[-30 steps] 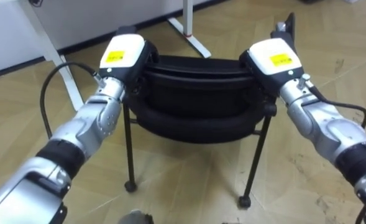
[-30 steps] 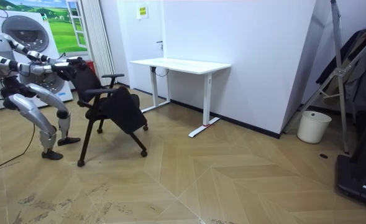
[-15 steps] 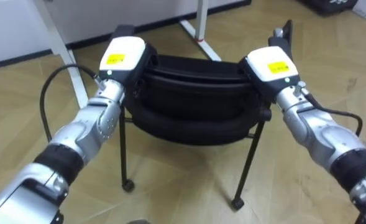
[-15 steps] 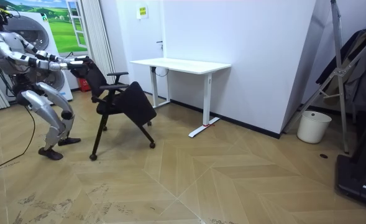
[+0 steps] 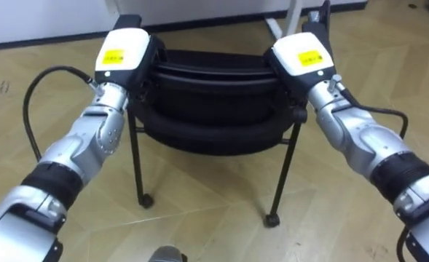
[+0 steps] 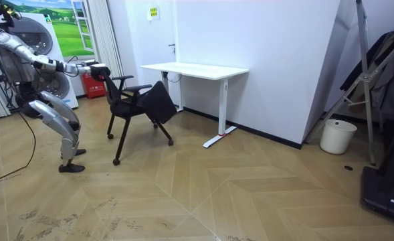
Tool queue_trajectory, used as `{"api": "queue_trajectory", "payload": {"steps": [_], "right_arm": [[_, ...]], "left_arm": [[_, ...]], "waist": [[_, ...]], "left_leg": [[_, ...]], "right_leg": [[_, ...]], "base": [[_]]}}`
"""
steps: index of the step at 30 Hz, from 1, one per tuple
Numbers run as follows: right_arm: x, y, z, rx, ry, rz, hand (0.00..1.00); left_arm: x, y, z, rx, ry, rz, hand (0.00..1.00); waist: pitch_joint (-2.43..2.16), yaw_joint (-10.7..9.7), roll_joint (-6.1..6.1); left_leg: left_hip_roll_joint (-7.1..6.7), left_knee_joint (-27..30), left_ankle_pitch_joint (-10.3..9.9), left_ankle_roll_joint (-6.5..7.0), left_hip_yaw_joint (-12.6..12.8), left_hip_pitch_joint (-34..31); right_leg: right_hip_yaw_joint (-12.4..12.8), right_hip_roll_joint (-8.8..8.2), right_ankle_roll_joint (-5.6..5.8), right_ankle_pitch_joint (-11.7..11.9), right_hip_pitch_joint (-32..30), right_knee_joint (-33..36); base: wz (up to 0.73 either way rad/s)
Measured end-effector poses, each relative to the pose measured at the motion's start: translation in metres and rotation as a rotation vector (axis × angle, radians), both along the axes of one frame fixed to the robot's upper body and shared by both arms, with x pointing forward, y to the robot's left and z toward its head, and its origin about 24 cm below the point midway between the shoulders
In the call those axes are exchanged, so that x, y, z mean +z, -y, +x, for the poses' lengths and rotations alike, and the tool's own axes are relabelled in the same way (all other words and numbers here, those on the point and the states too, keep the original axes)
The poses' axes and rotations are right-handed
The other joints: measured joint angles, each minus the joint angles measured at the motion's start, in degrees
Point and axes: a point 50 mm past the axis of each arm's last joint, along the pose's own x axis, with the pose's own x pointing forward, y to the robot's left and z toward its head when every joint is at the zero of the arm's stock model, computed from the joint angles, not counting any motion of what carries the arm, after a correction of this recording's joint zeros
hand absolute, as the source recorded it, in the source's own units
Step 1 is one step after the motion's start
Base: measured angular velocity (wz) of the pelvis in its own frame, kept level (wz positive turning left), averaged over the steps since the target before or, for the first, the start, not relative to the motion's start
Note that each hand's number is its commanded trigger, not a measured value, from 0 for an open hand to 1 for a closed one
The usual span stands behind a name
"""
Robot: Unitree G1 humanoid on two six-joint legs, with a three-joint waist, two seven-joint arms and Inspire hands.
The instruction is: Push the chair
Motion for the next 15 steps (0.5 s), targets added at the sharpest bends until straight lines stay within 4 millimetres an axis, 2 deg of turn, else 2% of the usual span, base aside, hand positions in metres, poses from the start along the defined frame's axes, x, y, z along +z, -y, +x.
{"api": "queue_trajectory", "payload": {"steps": [1, 3, 7, 9, 10, 11, 12, 13, 14, 15], "right_arm": [[0.001, -0.001, 0.001, 0.000, 0.001, 0.001, 1.00], [-0.001, -0.001, 0.000, -0.001, -0.003, 0.004, 1.00], [0.000, -0.004, 0.001, 0.011, -0.006, 0.010, 1.00], [-0.002, -0.005, 0.000, 0.018, -0.025, 0.009, 1.00], [-0.005, -0.005, 0.000, 0.018, -0.042, 0.009, 1.00], [-0.011, -0.006, -0.001, 0.016, -0.063, 0.009, 1.00], [-0.014, -0.006, -0.003, 0.016, -0.073, 0.008, 1.00], [-0.021, -0.006, -0.006, 0.016, -0.092, 0.013, 1.00], [-0.026, -0.005, -0.010, 0.018, -0.108, 0.015, 1.00], [-0.029, -0.004, -0.011, 0.019, -0.116, 0.016, 1.00]], "left_arm": [[0.002, 0.000, 0.001, -0.001, 0.008, 0.004, 1.00], [0.002, -0.001, 0.000, -0.002, 0.010, 0.007, 1.00], [0.002, -0.002, -0.003, 0.005, 0.041, 0.010, 1.00], [0.000, -0.003, -0.004, 0.008, 0.038, 0.021, 1.00], [-0.003, -0.003, -0.005, 0.009, 0.026, 0.027, 1.00], [-0.009, -0.003, -0.007, 0.013, 0.004, 0.036, 1.00], [-0.011, -0.003, -0.007, 0.012, -0.002, 0.038, 1.00], [-0.016, -0.002, -0.009, 0.011, -0.019, 0.039, 1.00], [-0.022, -0.002, -0.012, 0.010, -0.040, 0.035, 1.00], [-0.025, -0.001, -0.014, 0.009, -0.051, 0.035, 1.00]], "waist": [[-0.08, 0.2, -0.12], [0.11, 0.6, -0.64], [-0.26, 0.7, -0.75], [-0.31, 0.3, -0.85], [-0.28, 0.2, -0.85], [-0.28, 0.2, -0.84], [-0.25, 0.0, -0.86], [-0.22, -0.5, -0.86], [-0.11, -0.9, -0.71], [-0.08, -1.1, -0.76]], "left_leg": [[0.02, -0.3, 0.0, -0.02, 0.0, 0.4], [0.08, -0.5, 0.0, -0.04, 0.0, 0.9], [0.38, -0.6, 0.1, 0.06, 0.4, 0.9], [0.38, 1.3, 0.9, 1.08, 0.3, 0.5], [0.27, 4.9, 3.1, 2.32, -0.3, -0.7], [0.27, 9.8, 7.7, 3.10, -0.9, -3.0], [0.11, 12.8, 11.1, 3.53, -1.2, -4.5], [-0.36, 18.5, 19.7, 4.31, -2.0, -8.0], [-0.72, 22.4, 29.4, 4.21, -2.4, -11.1], [-1.17, 23.7, 33.9, 4.76, -2.5, -12.5]], "right_leg": [[-0.4, -0.13, -0.14, -0.3, 0.4, 0.0], [-0.6, -0.13, 0.05, -0.7, 1.1, -0.2], [-1.0, 0.07, 0.43, -1.4, 1.5, -0.8], [-0.8, 0.50, 1.75, -2.3, 2.4, -0.6], [-0.8, 0.83, 1.64, -2.9, 3.3, -0.6], [-0.4, 1.42, 1.57, -3.3, 4.6, -0.7], [0.0, 1.68, 1.45, -3.5, 5.3, -0.7], [0.0, 1.73, 1.24, -3.9, 7.0, -0.6], [-0.6, 1.35, 0.81, -4.4, 8.9, -0.5], [-0.9, 0.96, 0.98, -4.7, 9.7, -0.3]], "base": [[0.12], [0.12], [0.07], [0.17], [0.20], [0.18], [0.26], [0.33], [0.37], [0.31]]}}
